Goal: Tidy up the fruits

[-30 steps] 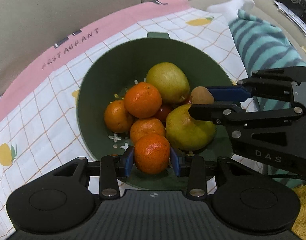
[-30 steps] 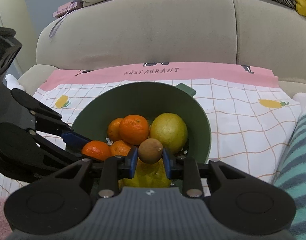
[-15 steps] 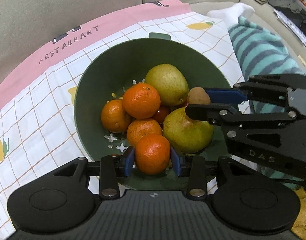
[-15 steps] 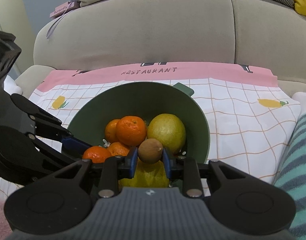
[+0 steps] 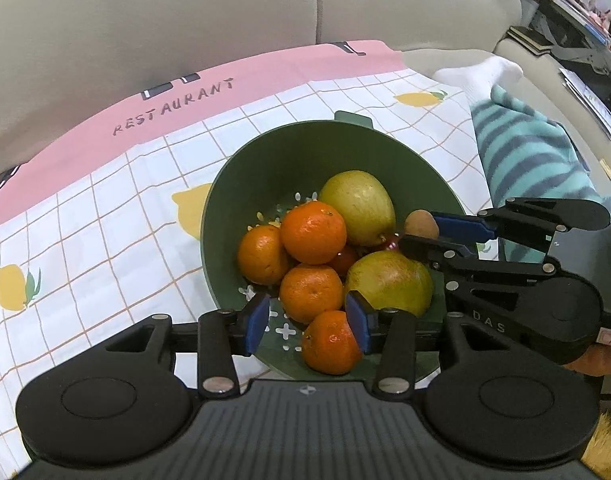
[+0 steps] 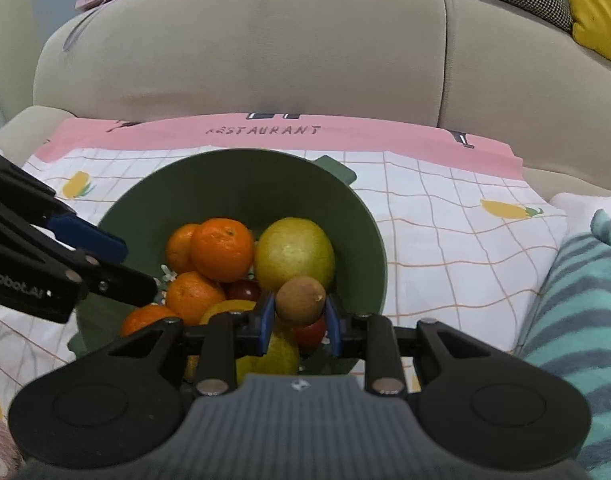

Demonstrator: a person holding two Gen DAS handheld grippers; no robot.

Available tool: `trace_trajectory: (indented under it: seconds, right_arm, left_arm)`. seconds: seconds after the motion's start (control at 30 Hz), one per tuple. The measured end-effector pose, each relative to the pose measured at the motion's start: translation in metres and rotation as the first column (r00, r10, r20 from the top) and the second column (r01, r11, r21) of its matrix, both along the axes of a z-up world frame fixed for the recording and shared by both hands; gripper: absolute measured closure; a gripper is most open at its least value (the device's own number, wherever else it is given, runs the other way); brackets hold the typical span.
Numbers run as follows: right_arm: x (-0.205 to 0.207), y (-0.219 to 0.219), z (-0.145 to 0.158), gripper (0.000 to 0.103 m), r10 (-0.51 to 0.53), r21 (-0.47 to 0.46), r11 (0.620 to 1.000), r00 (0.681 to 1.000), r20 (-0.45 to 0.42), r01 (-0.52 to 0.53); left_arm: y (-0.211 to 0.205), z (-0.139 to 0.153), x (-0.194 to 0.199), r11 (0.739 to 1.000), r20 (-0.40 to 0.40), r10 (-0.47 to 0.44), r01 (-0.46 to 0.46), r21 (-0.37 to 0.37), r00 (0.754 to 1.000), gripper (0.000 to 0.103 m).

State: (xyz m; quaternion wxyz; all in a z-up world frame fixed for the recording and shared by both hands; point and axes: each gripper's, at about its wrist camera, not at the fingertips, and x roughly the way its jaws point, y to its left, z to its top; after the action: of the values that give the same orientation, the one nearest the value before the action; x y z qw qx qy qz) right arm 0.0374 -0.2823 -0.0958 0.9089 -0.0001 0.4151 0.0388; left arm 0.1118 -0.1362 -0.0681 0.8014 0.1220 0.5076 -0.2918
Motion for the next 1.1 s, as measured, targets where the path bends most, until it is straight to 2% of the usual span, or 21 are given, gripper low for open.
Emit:
trace_trajectory:
  seconds: [0.4,0.43,0.47,0.6,0.63,0.77,0.97,1.03,1.1]
  right_arm:
    - [-0.001,0.0,-0.002,0.078,-0.015,-0.019,1.0,1.0,0.002,0.015]
    - [-0.002,0.0,-0.001,0.074,-0.014,-0.018,1.0,1.0,0.008,0.014]
    - [-0.003,0.0,0.0,0.064,-0.013,-0.017,1.0,1.0,0.014,0.013]
    - [-0.011,0.003,0.009,0.044,-0.009,-0.021,1.0,0.998,0.063,0.01]
    - [-0.013,0.004,0.011,0.036,-0.008,-0.018,1.0,0.997,0.073,0.009]
    - [-0.022,0.006,0.025,0.016,-0.028,0.025,0.999,0.991,0.129,0.024]
    - [-0.035,0.012,0.054,0.004,-0.074,0.07,0.996,0.971,0.229,0.059]
    - [-0.04,0.017,0.065,0.004,-0.082,0.08,0.995,0.964,0.255,0.064]
    - [-0.044,0.023,0.077,0.004,-0.091,0.087,0.994,0.958,0.272,0.07]
  left_arm:
    - [0.004,0.009,-0.007,0.999,0.023,0.03,-0.029,-0.02,0.999,0.048]
    - [0.005,0.011,-0.008,0.999,0.028,0.032,-0.031,-0.019,0.999,0.048]
    - [0.006,0.013,-0.01,0.999,0.033,0.035,-0.034,-0.019,0.999,0.048]
    - [0.012,0.023,-0.015,0.998,0.062,0.056,-0.055,-0.023,0.996,0.047]
    - [0.013,0.026,-0.017,0.998,0.07,0.062,-0.061,-0.026,0.996,0.047]
    - [0.021,0.04,-0.024,0.995,0.114,0.092,-0.088,-0.042,0.989,0.043]
    - [0.041,0.066,-0.038,0.986,0.211,0.163,-0.15,-0.077,0.964,0.035]
    - [0.049,0.076,-0.045,0.977,0.261,0.207,-0.186,-0.103,0.943,0.027]
    - [0.059,0.087,-0.054,0.962,0.321,0.269,-0.236,-0.138,0.908,0.026]
